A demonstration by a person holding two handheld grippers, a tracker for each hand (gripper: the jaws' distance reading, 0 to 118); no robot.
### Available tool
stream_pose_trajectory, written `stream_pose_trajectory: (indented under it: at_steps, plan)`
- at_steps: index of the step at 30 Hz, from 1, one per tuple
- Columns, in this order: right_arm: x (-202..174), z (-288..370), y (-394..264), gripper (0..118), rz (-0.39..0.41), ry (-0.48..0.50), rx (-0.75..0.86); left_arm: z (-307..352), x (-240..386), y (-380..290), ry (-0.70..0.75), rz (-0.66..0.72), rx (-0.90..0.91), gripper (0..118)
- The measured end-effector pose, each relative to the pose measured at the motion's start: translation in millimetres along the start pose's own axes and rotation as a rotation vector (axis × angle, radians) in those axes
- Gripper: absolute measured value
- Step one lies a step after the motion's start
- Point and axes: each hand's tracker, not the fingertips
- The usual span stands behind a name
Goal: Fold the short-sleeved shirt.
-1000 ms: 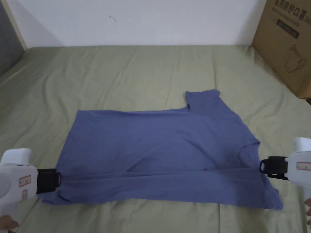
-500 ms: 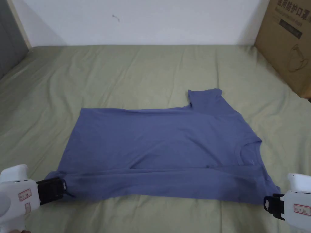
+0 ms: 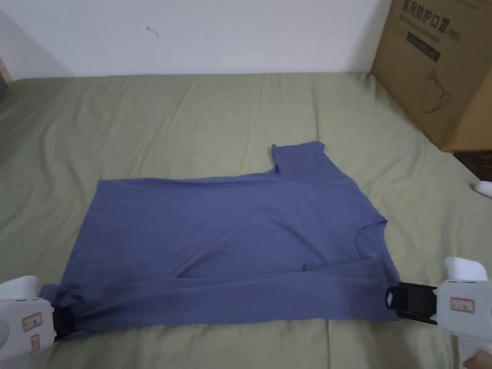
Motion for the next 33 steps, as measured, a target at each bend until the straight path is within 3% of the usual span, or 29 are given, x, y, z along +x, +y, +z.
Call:
stream_pose_trajectory:
  at_steps: [1, 2, 3, 4, 6, 7, 15, 18, 20, 22, 24, 25, 27, 28, 29, 33]
  plan:
    - [1.5, -13.3, 0.3, 87, -0.002, 0.006, -0.043, 0.6, 0.9, -0.1, 0.000, -0.002, -0.001, 8]
    - [1.1, -26.1, -1.5, 48, 0.002, 0.001, -0.088, 1.2, 1.8, -0.1, 0.001, -0.006, -0.002, 8]
    - [-1.2, -34.6, -4.7, 26, 0.000, -0.012, -0.131, 2.0, 2.8, 0.2, 0.001, -0.008, -0.004, 8]
    - [-6.2, -35.9, -7.9, 26, 0.018, -0.047, -0.095, 4.2, 1.8, 1.6, -0.001, -0.010, -0.007, 8]
    - [-11.0, -21.6, -4.5, 11, 0.031, -0.041, -0.079, 9.7, 4.6, 1.9, 0.001, -0.024, -0.004, 8]
    - [-10.2, -16.4, -2.8, 9, 0.024, -0.030, -0.059, 12.9, 5.9, 2.7, 0.002, -0.036, -0.004, 8]
    - [-1.9, 39.2, 1.3, 8, 0.067, 0.070, -0.038, 57.0, 8.2, 4.1, 0.007, -0.099, 0.022, 8]
    - [3.1, 48.2, -13.7, 8, 0.108, 0.035, -0.051, 68.7, -1.0, -10.2, 0.010, -0.084, 0.013, 8]
    - [10.4, 46.9, -27.2, 8, 0.071, 0.026, -0.085, 68.4, -9.1, -27.2, 0.003, -0.052, -0.015, 8]
    - [11.8, 37.6, -43.5, 8, 0.055, 0.031, -0.115, 59.8, -9.1, -45.7, 0.045, -0.086, -0.063, 8]
    - [7.9, 25.7, -54.6, 9, 0.095, -0.009, -0.148, 48.8, -6.9, -59.4, 0.059, -0.119, -0.081, 8]
    - [5.2, 21.4, -56.2, 17, 0.113, -0.038, -0.167, 45.7, -5.2, -55.3, 0.069, -0.114, -0.081, 12]
    - [-3.3, 19.1, -55.5, 70, 0.164, -0.118, -0.174, 47.6, 0.7, -49.5, 0.138, -0.144, -0.082, 58]
    - [-4.2, 22.2, -52.0, 81, 0.186, -0.137, -0.163, 48.8, 0.7, -45.4, 0.175, -0.169, -0.070, 78]
    - [-7.3, 28.3, -45.5, 81, 0.173, -0.108, -0.129, 54.2, 2.4, -40.1, 0.176, -0.181, -0.040, 90]
    - [-20.2, 47.0, -8.8, 81, 0.152, -0.063, -0.025, 79.7, 11.5, -9.8, 0.182, -0.187, 0.081, 90]
